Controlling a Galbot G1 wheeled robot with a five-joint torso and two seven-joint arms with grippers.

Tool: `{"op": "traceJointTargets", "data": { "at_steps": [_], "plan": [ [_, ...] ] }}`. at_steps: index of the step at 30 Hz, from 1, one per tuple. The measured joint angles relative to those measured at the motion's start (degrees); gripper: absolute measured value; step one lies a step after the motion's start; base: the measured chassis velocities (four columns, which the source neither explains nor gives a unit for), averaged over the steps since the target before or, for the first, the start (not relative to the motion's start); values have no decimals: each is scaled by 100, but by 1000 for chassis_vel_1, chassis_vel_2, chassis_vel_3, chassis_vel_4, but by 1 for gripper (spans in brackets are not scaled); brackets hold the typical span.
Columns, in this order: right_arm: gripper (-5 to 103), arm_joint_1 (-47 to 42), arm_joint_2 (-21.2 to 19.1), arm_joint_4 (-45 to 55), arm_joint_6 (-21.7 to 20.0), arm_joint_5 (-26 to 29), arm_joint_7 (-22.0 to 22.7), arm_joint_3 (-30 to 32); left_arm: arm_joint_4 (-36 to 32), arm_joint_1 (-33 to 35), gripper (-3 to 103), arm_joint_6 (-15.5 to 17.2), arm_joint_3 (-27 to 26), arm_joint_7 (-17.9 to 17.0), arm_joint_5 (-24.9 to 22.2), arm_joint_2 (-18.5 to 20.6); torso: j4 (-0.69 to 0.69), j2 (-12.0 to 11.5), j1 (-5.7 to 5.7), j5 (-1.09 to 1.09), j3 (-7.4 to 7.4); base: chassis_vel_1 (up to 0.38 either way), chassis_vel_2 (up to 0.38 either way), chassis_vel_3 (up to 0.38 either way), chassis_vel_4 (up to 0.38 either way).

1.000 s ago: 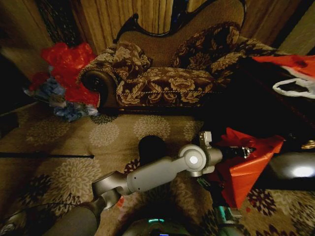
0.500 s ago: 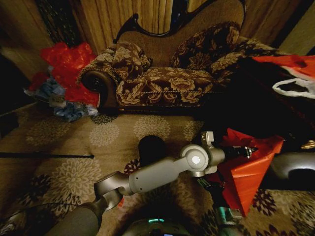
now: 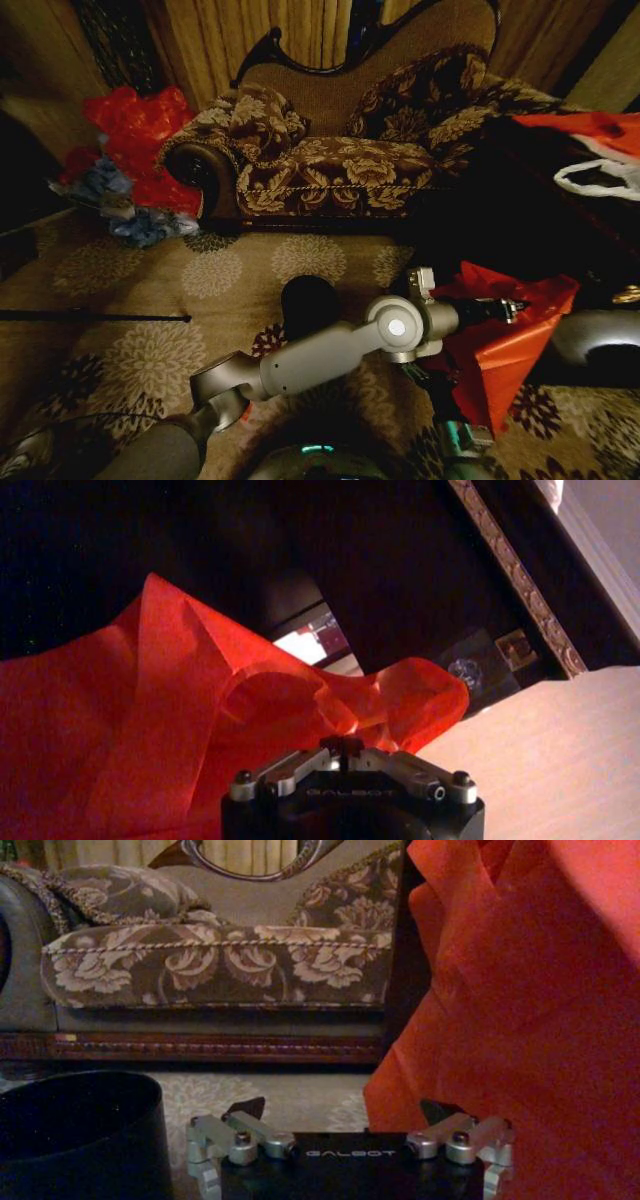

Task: Place a garbage bag over the trash bin.

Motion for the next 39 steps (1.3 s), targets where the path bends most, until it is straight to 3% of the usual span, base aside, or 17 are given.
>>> {"op": "traceJointTargets", "data": {
  "at_steps": [4, 5, 8, 17, 27, 33, 39],
  "plan": [
    [100, 10, 0, -8, 0, -1, 34, 0, 0, 17, -1, 2, 0, -33, 15, 6, 0, 0, 0, 0, 0, 0, 0, 0, 0],
    [100, 16, -3, -21, -1, -2, 45, 2, 1, 34, 10, 8, 2, -42, 23, 11, 0, 0, 0, 0, 0, 0, 0, 0, 0],
    [100, 16, -3, -32, -2, -3, 50, 2, -1, 61, 12, 12, 8, -47, 36, 33, 1, 0, 0, 0, 0, 0, 0, 0, 0],
    [100, 28, 12, -43, -4, -8, 49, -9, -29, 75, 0, 14, 47, -16, 49, 107, 0, 0, 0, 0, 0, 0, 0, 0, 0],
    [100, 6, 25, -42, -5, -27, 47, -7, -216, 269, 0, 18, 12, 48, 84, 214, 0, 0, 0, 0, 0, 0, 0, 0, 0],
    [100, -6, 26, -32, -13, -50, 42, -10, -384, 404, 0, 22, -28, 146, 189, 557, 1, -1, 0, -1, 0, 0, 0, 0, 0],
    [100, -22, 39, -23, -16, -80, 37, -23, -401, 488, 0, 27, -62, 147, 253, 624, 0, -1, 0, -1, 0, 0, 0, 0, 0]
  ]
}}
